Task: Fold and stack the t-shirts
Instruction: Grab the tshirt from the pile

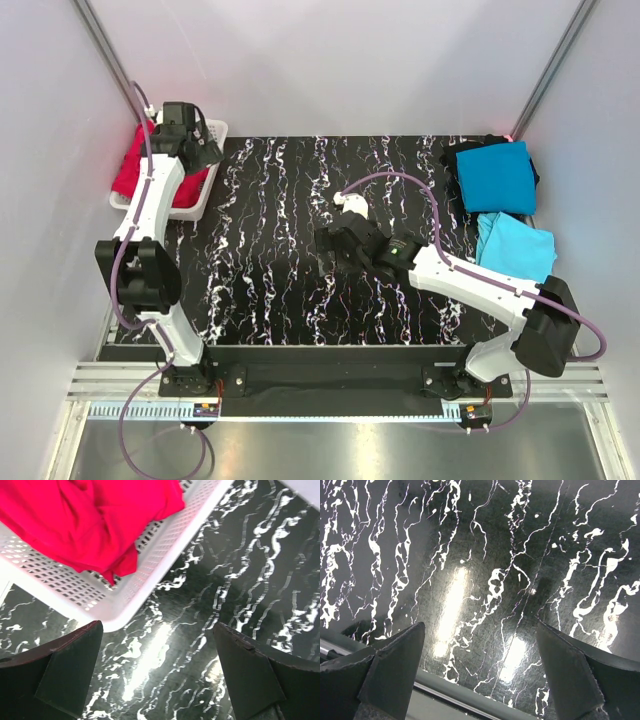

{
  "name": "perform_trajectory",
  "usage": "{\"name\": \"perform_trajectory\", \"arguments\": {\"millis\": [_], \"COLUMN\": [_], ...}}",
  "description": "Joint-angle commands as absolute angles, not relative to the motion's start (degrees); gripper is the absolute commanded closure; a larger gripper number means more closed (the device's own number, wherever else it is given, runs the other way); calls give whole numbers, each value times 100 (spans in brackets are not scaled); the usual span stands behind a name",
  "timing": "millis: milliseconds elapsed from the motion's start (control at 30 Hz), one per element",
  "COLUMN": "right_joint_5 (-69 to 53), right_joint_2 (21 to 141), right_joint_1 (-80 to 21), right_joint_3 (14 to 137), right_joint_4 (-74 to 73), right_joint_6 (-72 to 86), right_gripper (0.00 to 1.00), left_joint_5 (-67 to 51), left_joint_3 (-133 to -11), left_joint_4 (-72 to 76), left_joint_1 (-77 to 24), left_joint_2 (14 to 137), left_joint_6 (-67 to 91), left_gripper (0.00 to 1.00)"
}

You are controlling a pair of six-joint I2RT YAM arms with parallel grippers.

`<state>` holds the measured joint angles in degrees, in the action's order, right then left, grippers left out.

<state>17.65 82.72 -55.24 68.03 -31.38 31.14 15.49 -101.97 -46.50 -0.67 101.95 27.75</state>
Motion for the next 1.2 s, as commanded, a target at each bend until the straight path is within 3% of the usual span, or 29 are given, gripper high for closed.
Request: {"name": "perform_trajectory", "arguments": {"millis": [0, 400, 667, 967, 1100, 1167], "right_joint_5": [2100, 2136, 1916, 1591, 1538, 1529], "right_joint_2": [8235, 8156, 8183, 8130, 8147, 8130], "right_joint_1": [-5581, -5441, -5125, -4808, -4685, -4650], "right_joint_3": [7049, 6917, 6785, 6539, 6521, 6521], "right_joint_4": [-3059, -3032, -2980, -2821, -2813, -2813], "right_joint_6": [3076, 3103, 2988, 2936, 2909, 2918], "right_gripper": [0, 0, 0, 0, 0, 0], "left_joint_5": [1670, 1582, 353, 194, 202, 263], "left_joint_3": [-10503, -11108, -11347, -11820, -11953, -11953], "left_joint_4": [-4588, -4737, -4790, -4615, -4562, -4544], "left_joint_1": [-35, 711, 1213, 1310, 1318, 1318], "left_joint_2": [10204, 11020, 11996, 12612, 12735, 12735], "left_joint_6": [2505, 2803, 3498, 3542, 3586, 3630], "left_gripper": [1, 1, 1, 1, 12, 24]}}
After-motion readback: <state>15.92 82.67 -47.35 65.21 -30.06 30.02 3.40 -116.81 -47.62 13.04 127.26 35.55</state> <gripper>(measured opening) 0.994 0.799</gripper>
